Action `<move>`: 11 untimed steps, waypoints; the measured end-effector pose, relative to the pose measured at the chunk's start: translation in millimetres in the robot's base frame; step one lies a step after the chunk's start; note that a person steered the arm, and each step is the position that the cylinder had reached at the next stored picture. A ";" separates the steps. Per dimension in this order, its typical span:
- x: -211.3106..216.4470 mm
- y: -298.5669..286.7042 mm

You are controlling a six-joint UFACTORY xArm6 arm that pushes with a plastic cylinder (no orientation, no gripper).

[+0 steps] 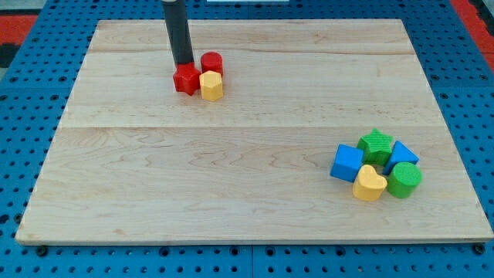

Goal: Separate the yellow hexagon from the red star

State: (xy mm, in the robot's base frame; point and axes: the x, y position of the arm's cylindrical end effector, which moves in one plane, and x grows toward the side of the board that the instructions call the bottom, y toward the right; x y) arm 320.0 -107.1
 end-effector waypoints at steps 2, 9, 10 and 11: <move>34.0 0.0; 54.4 89.4; 55.4 131.8; 72.4 162.8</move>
